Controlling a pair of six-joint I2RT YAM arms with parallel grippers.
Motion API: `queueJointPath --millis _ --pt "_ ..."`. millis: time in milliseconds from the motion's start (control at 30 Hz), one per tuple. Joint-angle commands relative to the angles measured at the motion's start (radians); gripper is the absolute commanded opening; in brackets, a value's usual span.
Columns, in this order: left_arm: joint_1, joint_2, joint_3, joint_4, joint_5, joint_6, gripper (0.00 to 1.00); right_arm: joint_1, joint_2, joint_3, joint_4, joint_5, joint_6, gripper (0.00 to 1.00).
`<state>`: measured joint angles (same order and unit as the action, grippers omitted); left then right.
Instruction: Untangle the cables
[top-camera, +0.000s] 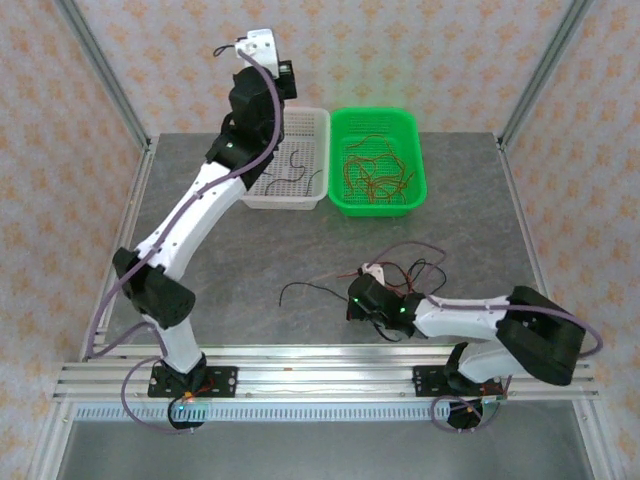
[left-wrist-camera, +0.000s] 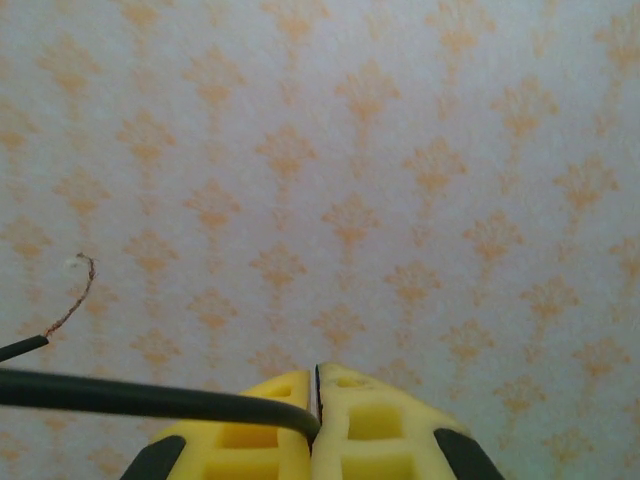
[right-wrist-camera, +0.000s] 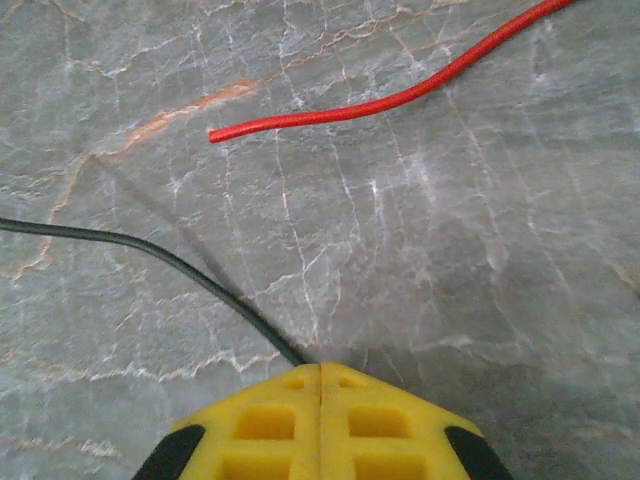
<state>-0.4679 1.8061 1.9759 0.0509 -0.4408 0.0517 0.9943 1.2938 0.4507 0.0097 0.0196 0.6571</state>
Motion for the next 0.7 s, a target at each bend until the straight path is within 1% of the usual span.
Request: queueJointPath --millis 0,167,267,500,600,667 --pt "0.033 0.079 0.067 0.043 0.100 -0.036 0.00 0.006 -0.071 0.014 -0.124 -0.009 0.025 0.05" --pt "0.062 0.219 0.111 0.035 0.127 -0.045 0.00 0.007 -0.148 0.019 -0.158 0.000 0.054 0.05" --pt "0.073 0.268 0.095 0.027 0.129 -0.059 0.00 0.006 -0.184 0.026 -0.185 0.016 0.069 0.06" --pt "0.104 0.303 -0.031 0.036 0.178 -0.140 0.00 0.006 -0.259 0.055 -0.250 0.042 0.085 0.07" --pt "0.112 0.315 -0.065 0.002 0.196 -0.174 0.00 0.007 -0.283 0.062 -0.272 0.049 0.088 0.07" --pt "0.118 0.335 -0.065 -0.054 0.217 -0.197 0.00 0.007 -0.296 0.066 -0.285 0.054 0.093 0.07"
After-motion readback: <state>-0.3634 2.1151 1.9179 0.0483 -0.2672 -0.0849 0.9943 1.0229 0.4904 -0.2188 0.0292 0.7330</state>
